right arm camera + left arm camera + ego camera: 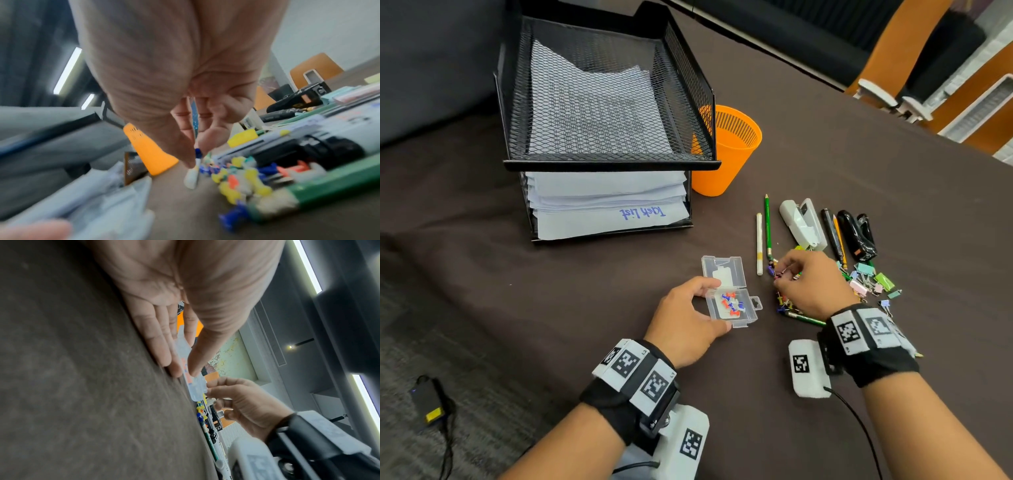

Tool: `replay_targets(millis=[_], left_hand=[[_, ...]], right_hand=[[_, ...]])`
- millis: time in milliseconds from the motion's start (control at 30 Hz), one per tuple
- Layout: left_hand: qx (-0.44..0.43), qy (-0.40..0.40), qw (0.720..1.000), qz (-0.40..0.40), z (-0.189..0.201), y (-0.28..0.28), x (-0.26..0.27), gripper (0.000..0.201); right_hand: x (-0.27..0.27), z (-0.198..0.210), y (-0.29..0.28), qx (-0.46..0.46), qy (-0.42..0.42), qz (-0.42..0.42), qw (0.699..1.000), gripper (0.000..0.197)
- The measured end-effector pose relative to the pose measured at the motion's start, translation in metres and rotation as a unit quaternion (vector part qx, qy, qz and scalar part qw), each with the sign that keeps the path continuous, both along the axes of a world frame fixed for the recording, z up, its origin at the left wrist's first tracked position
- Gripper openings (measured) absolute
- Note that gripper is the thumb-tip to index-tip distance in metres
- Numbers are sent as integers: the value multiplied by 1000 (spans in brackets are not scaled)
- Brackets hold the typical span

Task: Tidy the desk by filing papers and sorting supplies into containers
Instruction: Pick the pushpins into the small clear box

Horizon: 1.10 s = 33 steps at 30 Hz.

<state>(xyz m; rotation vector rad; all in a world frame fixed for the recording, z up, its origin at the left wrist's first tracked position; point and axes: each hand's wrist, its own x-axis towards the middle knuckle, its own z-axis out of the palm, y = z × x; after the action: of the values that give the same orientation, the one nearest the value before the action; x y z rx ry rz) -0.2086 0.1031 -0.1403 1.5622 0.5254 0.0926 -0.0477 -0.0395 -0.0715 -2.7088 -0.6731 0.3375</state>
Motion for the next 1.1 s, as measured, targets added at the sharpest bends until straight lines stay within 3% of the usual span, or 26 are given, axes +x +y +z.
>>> replay_targets(millis=[167,267,333,400,500,733,967,1100], left_hand=[[6,1,1000,5,-3,0,1,59],[3,4,1000,1,-3,0,2,59],[2,6,1000,2,-3,0,1,59],[-1,7,1000,3,-3,0,1,59],[-2,6,1000,0,-3,1,1,58],[3,9,1000,5,-2,0,2,59],[3,14,1000,4,0,0,2,60],[7,18,1000,5,-1,0,2,61]], right_hand=[[-31,20,9,146,105,73,981,10],[-28,21,11,149,77,76,983,10],[-11,14,5,110,13,21,994,16],[0,7,-2,4,-20,-30,999,21],[-1,-1,-7,-136,15,-34,990,26],[-14,1,-5,-177,-18,-4,984,11],[-21,12,-11,-34,10,5,999,19],[-29,19,-8,3,-7,28,1000,16]])
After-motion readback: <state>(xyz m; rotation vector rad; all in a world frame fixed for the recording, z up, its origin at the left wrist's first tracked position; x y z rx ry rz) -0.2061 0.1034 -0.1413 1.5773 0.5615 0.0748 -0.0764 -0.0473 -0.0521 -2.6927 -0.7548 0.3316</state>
